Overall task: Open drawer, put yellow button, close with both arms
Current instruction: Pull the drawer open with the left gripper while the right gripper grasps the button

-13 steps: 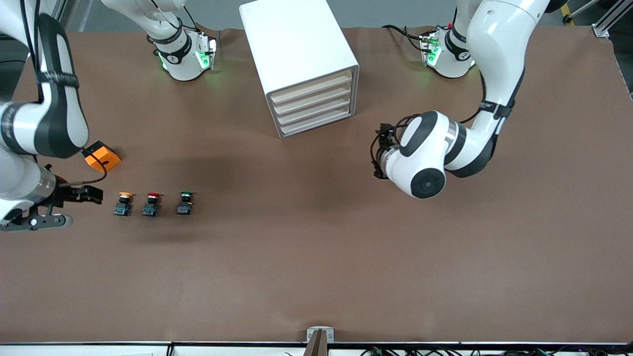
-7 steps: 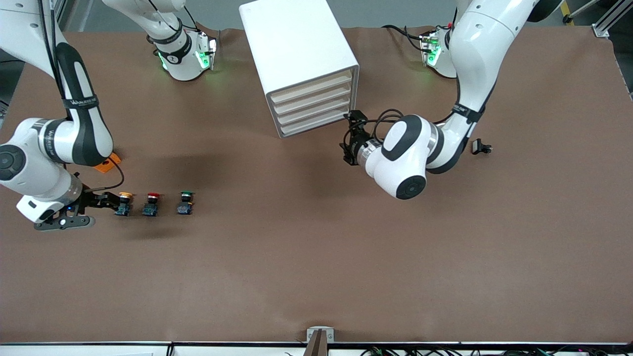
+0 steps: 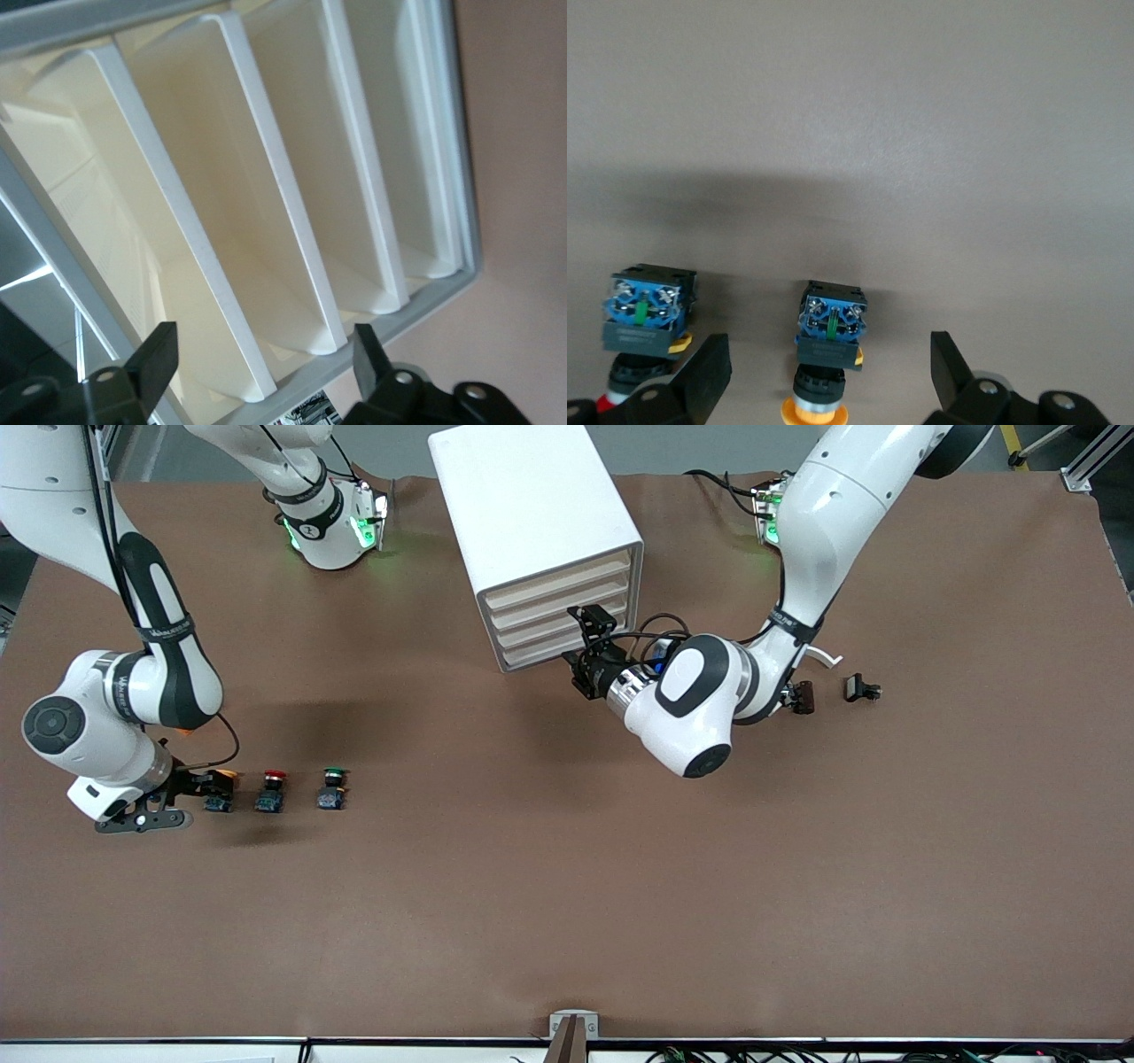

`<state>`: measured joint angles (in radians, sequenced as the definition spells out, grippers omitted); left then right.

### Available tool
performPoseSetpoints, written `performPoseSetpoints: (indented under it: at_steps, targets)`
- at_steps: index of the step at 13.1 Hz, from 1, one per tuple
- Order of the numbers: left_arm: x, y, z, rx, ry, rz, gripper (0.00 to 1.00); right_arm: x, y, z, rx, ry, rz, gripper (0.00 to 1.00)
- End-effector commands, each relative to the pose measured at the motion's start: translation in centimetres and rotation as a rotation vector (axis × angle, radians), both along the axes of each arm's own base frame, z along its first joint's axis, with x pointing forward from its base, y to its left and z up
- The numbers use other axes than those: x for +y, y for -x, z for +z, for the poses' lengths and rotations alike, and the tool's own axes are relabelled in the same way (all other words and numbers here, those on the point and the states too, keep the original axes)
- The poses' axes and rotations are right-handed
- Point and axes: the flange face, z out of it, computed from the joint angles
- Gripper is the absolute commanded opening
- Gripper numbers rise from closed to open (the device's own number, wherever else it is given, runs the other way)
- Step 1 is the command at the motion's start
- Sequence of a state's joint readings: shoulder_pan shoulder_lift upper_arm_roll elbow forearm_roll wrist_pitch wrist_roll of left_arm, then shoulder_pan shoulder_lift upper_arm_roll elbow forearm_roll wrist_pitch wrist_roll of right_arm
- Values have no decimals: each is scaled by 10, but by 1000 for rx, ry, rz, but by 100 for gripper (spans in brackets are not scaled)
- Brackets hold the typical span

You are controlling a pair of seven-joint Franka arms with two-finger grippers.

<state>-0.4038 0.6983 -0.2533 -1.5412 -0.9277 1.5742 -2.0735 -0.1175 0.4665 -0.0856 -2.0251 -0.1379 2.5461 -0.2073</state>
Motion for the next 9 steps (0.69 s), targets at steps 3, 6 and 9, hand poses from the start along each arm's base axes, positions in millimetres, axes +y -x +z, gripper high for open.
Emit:
performPoseSetpoints:
  at_steps: [3,6,9]
  targets:
    - [-21,26,-3,145,-55,-59,65,-6,19,-25,-13,-13,-12,100]
    - [-31,45,-10,230,-103,-102,59,-11,21,-29,-5,-14,-20,100]
    - [-32,49,-24,257,-130,-103,54,-11,23,-42,10,-18,-19,100]
